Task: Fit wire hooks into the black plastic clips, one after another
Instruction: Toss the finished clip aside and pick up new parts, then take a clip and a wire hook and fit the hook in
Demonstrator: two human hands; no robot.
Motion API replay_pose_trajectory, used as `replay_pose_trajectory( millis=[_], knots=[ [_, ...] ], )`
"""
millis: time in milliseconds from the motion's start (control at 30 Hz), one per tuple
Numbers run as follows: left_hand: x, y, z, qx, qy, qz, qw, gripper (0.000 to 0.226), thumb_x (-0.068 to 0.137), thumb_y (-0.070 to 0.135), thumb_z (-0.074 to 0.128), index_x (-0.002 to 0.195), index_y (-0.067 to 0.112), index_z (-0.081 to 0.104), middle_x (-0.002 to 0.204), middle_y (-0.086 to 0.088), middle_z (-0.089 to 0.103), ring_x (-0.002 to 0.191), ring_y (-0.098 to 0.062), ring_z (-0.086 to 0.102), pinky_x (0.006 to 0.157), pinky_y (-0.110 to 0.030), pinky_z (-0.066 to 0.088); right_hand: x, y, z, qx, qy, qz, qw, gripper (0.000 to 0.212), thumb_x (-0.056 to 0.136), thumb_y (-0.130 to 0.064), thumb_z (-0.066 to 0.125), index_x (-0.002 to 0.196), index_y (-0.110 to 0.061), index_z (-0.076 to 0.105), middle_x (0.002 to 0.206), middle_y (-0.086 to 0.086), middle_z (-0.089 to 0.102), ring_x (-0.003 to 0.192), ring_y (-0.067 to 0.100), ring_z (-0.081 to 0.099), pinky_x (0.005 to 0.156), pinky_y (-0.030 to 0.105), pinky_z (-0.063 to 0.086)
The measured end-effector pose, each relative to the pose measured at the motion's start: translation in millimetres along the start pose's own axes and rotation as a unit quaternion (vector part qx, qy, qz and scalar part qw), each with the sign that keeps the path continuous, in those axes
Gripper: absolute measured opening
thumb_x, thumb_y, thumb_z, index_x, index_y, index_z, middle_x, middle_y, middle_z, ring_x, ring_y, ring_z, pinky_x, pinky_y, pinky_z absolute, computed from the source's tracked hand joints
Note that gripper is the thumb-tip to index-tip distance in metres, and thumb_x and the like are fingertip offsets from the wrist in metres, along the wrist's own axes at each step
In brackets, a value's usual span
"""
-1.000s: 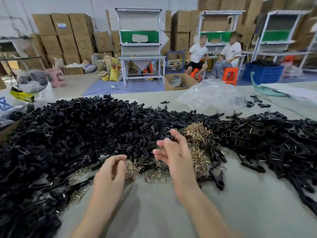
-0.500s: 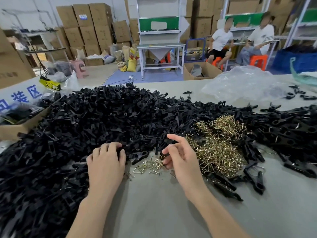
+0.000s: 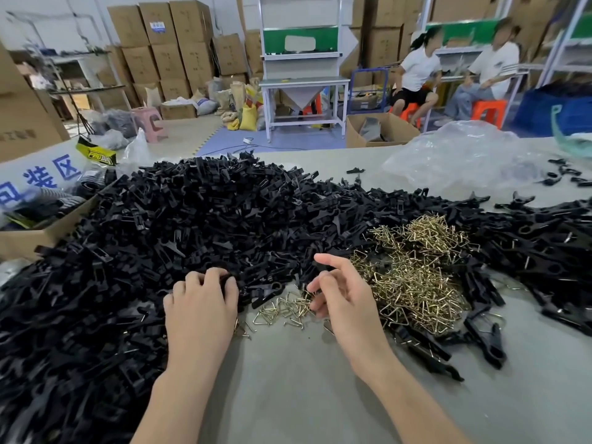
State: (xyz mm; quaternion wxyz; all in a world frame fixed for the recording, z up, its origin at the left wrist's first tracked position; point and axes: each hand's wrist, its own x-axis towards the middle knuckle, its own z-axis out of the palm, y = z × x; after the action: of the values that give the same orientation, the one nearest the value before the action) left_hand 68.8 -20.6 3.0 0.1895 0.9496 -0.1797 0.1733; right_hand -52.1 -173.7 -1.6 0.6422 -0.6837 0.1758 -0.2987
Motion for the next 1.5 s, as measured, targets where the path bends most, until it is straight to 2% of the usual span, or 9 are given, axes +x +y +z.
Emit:
replay_pose_trajectory(
  millis=[267, 400, 567, 833, 900, 1033, 1133, 1333, 1500],
  knots=[
    [-1.3, 3.4, -2.2, -0.144, 0.017, -0.005, 0.989, 0.034, 0.105, 0.034, 0.044, 0.120, 0.010, 0.063, 0.110, -0.008, 0.069, 0.093, -0.035, 0.063, 0.087, -0.046, 0.046, -0.9, -0.4, -1.0, 0.006, 0.007, 0.007, 1.000, 0.032, 0.104, -0.016, 0.047, 0.115, -0.042, 0.062, 0.087, -0.007, 0.070, 0.068, 0.006, 0.063, 0.064, 0.022, 0.055],
    [-2.9, 3.3, -7.5, -0.194, 0.045, -0.002, 0.980, 0.040, 0.104, 0.041, 0.038, 0.125, 0.013, 0.058, 0.078, 0.001, 0.066, 0.074, -0.026, 0.060, 0.069, -0.038, 0.045, -0.7, -1.1, -1.2, 0.004, 0.007, 0.011, 1.000, 0.032, 0.104, -0.015, 0.047, 0.115, -0.041, 0.062, 0.086, -0.007, 0.070, 0.068, 0.006, 0.064, 0.063, 0.022, 0.055],
    [-1.3, 1.5, -7.6, -0.241, 0.063, -0.013, 0.968, 0.043, 0.103, 0.046, 0.036, 0.123, 0.015, 0.058, 0.071, -0.001, 0.065, 0.066, -0.027, 0.060, 0.068, -0.047, 0.051, -0.6, -0.7, -1.9, 0.000, 0.008, 0.009, 1.000, 0.032, 0.104, -0.015, 0.047, 0.115, -0.041, 0.062, 0.087, -0.008, 0.069, 0.069, 0.006, 0.064, 0.064, 0.022, 0.055],
    [4.9, -5.6, -7.2, -0.310, 0.135, -0.076, 0.938, 0.043, 0.106, 0.044, 0.037, 0.127, 0.014, 0.059, 0.113, -0.003, 0.063, 0.095, -0.015, 0.055, 0.086, -0.033, 0.042, -0.7, 0.2, -2.9, -0.004, 0.006, 0.009, 1.000, 0.032, 0.104, -0.015, 0.047, 0.115, -0.041, 0.062, 0.086, -0.008, 0.069, 0.069, 0.007, 0.064, 0.063, 0.021, 0.055],
    [4.4, -5.1, -9.3, -0.339, 0.142, -0.080, 0.927, 0.043, 0.105, 0.051, 0.035, 0.125, 0.020, 0.057, 0.099, -0.001, 0.067, 0.087, -0.020, 0.062, 0.080, -0.038, 0.050, -1.2, -0.9, -3.4, -0.007, 0.003, 0.005, 1.000, 0.032, 0.104, -0.015, 0.048, 0.113, -0.042, 0.063, 0.086, -0.008, 0.069, 0.069, 0.006, 0.064, 0.063, 0.021, 0.055],
    [5.7, 6.6, -12.5, -0.380, 0.154, -0.084, 0.908, 0.034, 0.104, 0.050, 0.040, 0.113, 0.025, 0.062, 0.075, 0.016, 0.061, 0.072, -0.001, 0.058, 0.067, -0.016, 0.042, -3.9, -6.8, -4.5, -0.011, -0.016, -0.011, 1.000, 0.032, 0.103, -0.015, 0.050, 0.107, -0.042, 0.067, 0.084, -0.005, 0.070, 0.069, 0.009, 0.064, 0.062, 0.025, 0.055],
    [-2.6, 24.1, -15.5, -0.406, 0.101, -0.067, 0.906, 0.027, 0.105, 0.043, 0.044, 0.109, 0.026, 0.064, 0.072, 0.018, 0.061, 0.065, -0.001, 0.054, 0.062, -0.017, 0.040, -8.5, -8.4, -7.3, -0.025, -0.029, -0.047, 0.998, 0.031, 0.100, -0.016, 0.053, 0.106, -0.042, 0.068, 0.086, -0.003, 0.071, 0.069, 0.012, 0.064, 0.063, 0.024, 0.054],
    [-25.6, 32.7, -23.3, -0.418, 0.060, -0.028, 0.906, 0.029, 0.104, 0.041, 0.045, 0.120, 0.023, 0.062, 0.080, 0.016, 0.059, 0.070, 0.003, 0.052, 0.071, -0.019, 0.043, -16.4, -11.2, 6.3, -0.031, -0.114, -0.082, 0.990, 0.033, 0.086, -0.053, 0.059, 0.117, -0.048, 0.066, 0.093, -0.006, 0.075, 0.067, 0.010, 0.069, 0.063, 0.016, 0.056],
    [-41.1, 50.0, -27.0, -0.403, 0.026, 0.030, 0.914, 0.029, 0.105, 0.037, 0.046, 0.123, 0.021, 0.061, 0.109, 0.001, 0.070, 0.100, -0.010, 0.062, 0.089, -0.016, 0.044, -15.0, -15.4, 7.3, -0.020, -0.117, -0.070, 0.990, 0.041, 0.085, -0.069, 0.057, 0.118, -0.048, 0.068, 0.099, -0.009, 0.077, 0.074, 0.014, 0.074, 0.065, 0.019, 0.059]
  ],
)
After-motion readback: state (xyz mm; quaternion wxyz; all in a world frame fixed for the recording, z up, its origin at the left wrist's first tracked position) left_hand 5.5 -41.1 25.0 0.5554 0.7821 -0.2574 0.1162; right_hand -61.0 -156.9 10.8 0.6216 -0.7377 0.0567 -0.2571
